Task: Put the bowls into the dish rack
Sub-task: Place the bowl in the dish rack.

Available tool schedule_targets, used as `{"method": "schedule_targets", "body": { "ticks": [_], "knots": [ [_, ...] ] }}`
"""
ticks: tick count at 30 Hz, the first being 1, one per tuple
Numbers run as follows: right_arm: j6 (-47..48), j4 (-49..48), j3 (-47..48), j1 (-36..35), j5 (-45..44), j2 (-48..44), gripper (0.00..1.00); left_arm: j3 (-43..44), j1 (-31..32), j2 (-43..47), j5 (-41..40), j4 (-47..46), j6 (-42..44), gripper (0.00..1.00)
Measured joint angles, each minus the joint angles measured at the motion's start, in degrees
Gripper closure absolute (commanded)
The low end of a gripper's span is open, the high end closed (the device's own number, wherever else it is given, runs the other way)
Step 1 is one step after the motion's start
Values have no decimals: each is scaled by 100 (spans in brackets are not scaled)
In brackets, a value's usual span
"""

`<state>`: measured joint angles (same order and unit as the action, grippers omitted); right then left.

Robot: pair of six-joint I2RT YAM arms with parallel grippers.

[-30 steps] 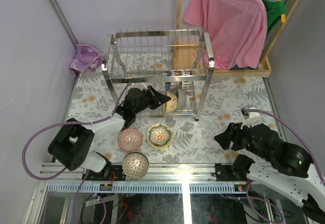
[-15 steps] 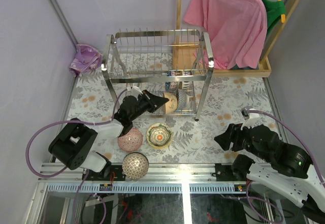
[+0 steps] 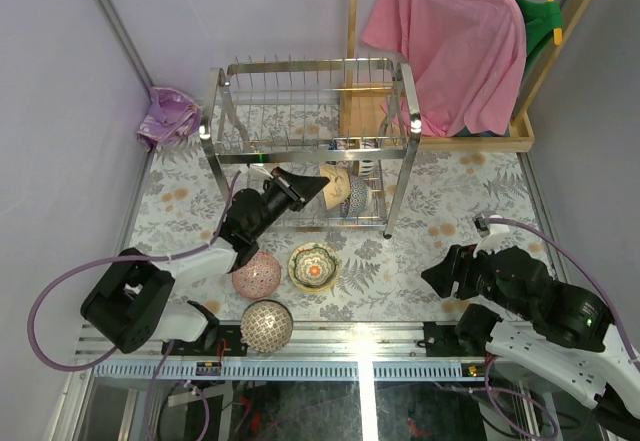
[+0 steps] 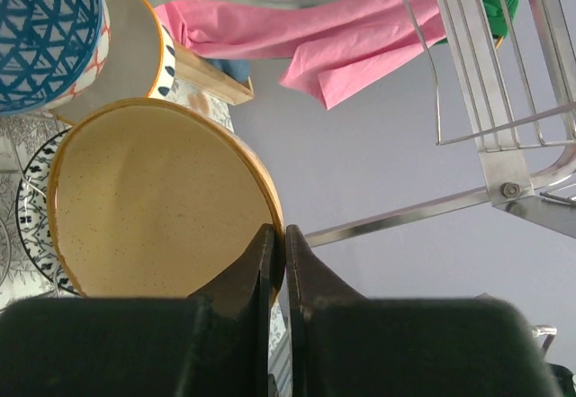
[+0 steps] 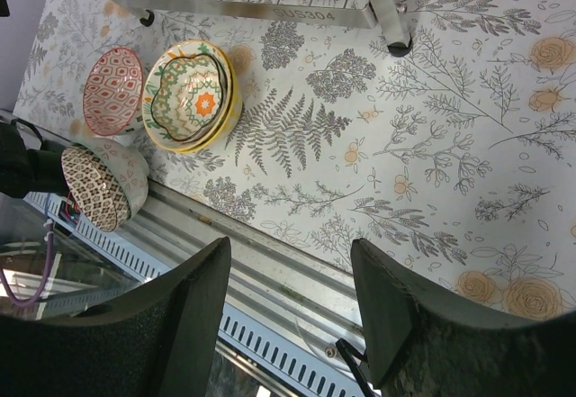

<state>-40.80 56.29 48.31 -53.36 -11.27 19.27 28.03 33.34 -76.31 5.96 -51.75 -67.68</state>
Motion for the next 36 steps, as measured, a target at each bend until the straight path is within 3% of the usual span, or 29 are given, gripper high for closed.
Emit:
{"method": "schedule_targets", "body": {
  "ticks": [12, 25, 36],
  "knots": [
    [2, 131, -2, 0, -4, -133, 37, 17, 2, -844, -420, -925, -17, 100],
    [4, 280, -2, 0, 0, -203, 36, 98, 2, -968, -1003, -1416, 306, 100],
    [31, 280, 33, 0, 44, -192, 36, 785, -129, -1440, -1554, -1375, 610, 100]
  ]
}}
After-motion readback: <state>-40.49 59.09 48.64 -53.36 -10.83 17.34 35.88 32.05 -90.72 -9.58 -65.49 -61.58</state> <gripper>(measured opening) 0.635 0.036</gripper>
